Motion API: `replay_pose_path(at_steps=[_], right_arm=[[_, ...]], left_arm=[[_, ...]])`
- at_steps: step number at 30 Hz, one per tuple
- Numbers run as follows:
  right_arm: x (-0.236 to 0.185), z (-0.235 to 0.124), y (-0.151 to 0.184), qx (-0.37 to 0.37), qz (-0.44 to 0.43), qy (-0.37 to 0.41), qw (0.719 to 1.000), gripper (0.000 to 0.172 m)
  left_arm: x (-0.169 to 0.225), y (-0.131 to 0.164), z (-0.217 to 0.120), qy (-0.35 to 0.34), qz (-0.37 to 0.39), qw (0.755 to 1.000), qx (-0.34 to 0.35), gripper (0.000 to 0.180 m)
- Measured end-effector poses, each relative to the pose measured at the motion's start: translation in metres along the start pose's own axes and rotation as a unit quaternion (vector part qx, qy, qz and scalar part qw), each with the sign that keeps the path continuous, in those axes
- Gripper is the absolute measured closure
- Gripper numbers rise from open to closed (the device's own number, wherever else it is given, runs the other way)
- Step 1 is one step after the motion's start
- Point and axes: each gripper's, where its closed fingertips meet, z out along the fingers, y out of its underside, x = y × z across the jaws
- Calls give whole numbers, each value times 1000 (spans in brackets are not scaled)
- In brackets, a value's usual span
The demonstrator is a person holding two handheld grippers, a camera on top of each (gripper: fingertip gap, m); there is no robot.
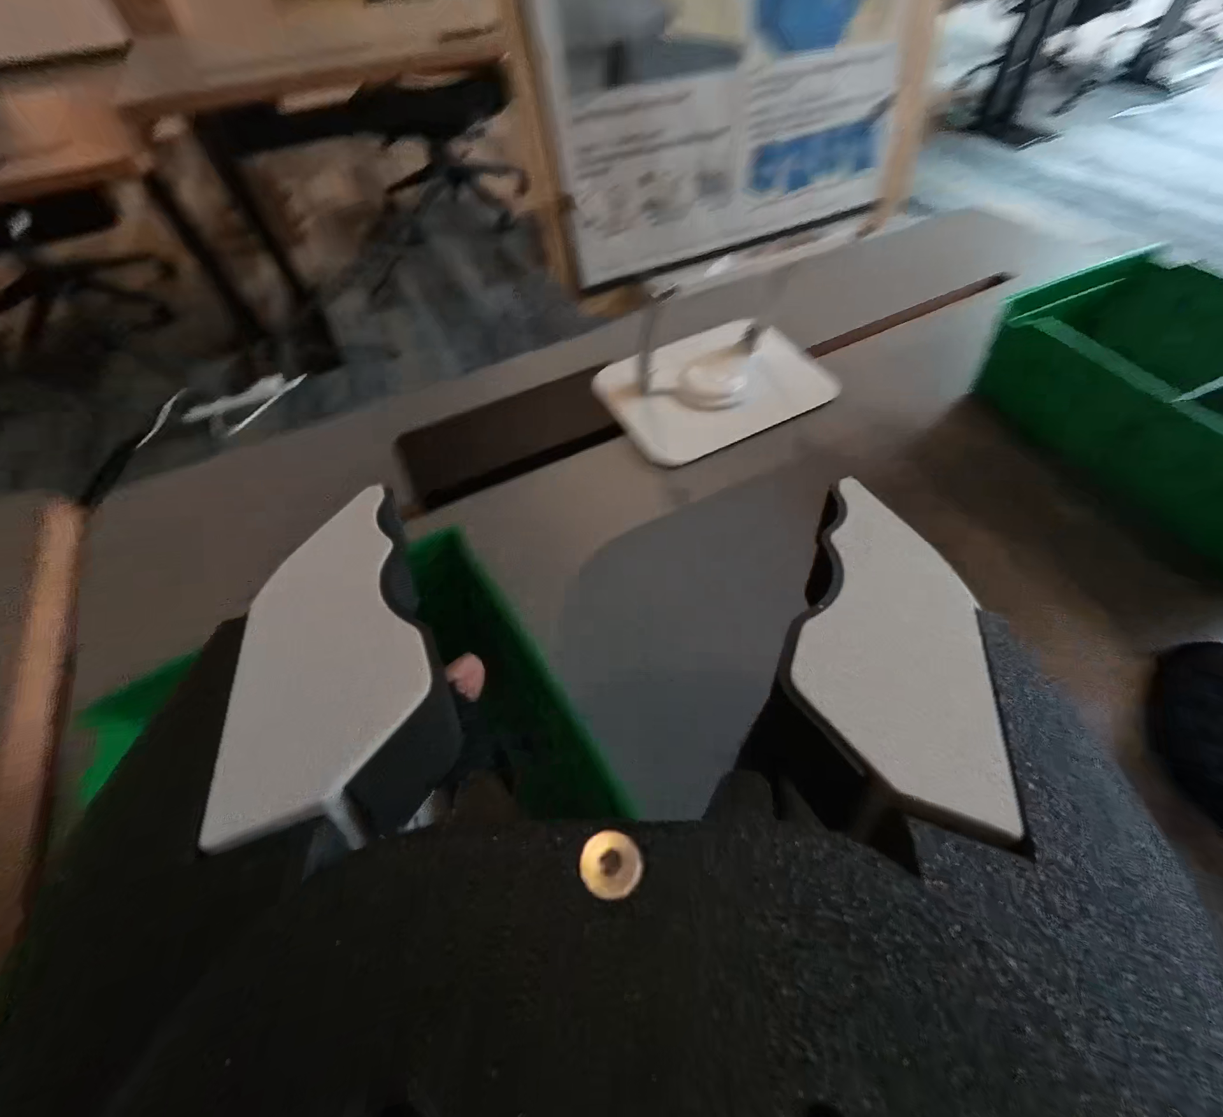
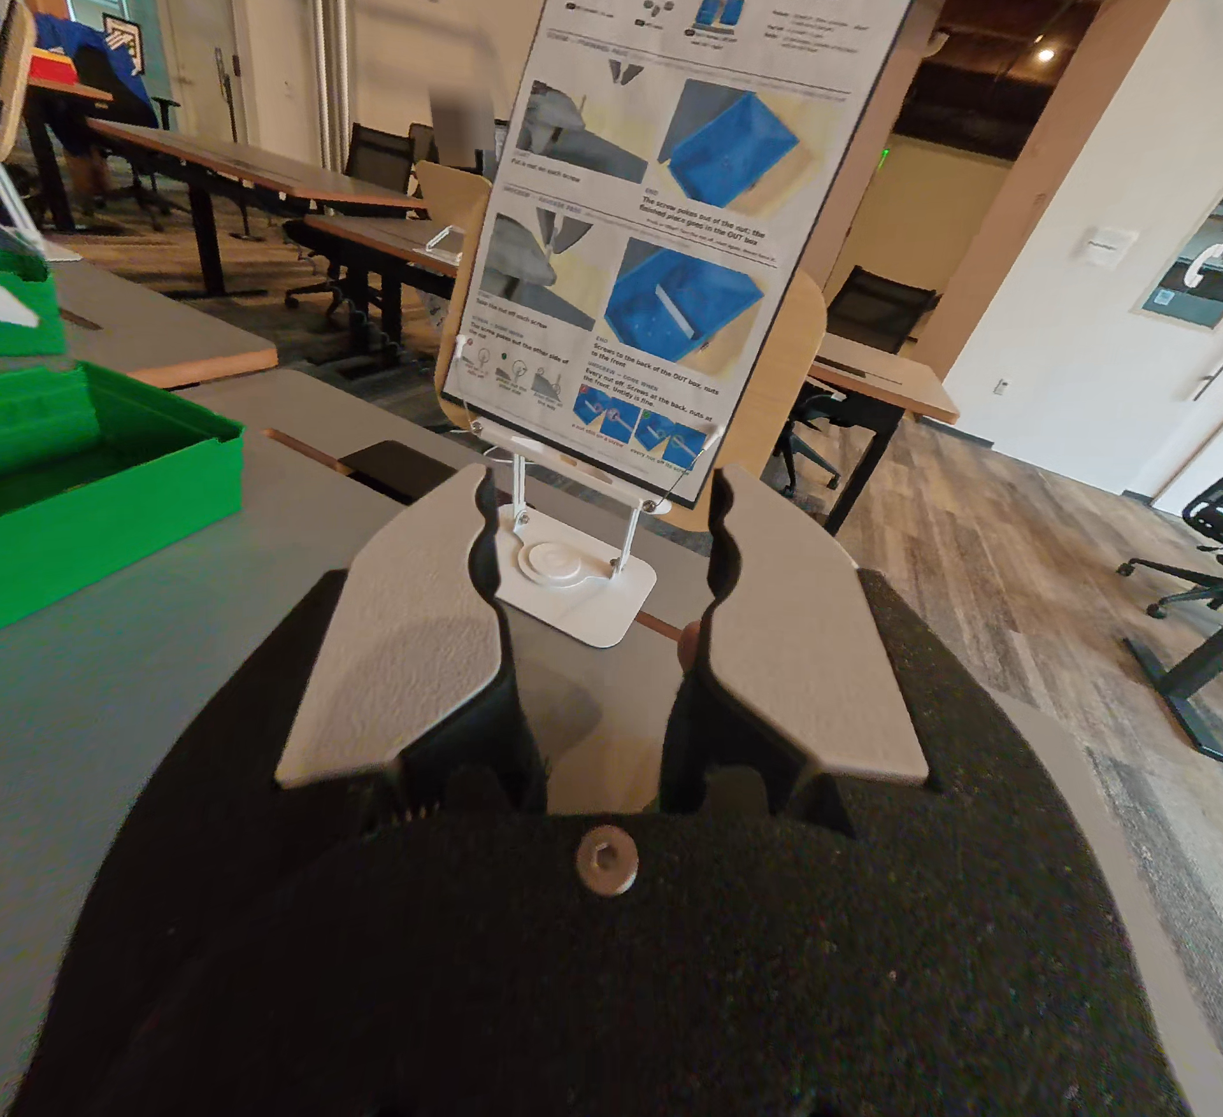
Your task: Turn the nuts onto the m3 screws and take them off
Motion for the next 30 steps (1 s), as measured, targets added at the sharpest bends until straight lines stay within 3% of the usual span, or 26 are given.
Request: replay_pose_path(at_steps=[6,12,23,30], right_arm=[[-9,-9,-8,14,-7,-15,1000,111],[-18,-21,-25,43,-9,-24,999,112],[-32,-29,-38,67,-21,-40,997,114],[-33,-30,-40,73,-21,-44,996,116]], left_arm=[[-93,81,-2,-118,-39,976,-179,88],[-130,164,17,-130,-75,926,-346,101],[-159,218,38,-113,-144,876,-447,133],[-169,241,44,-112,-170,856,-476,140]])
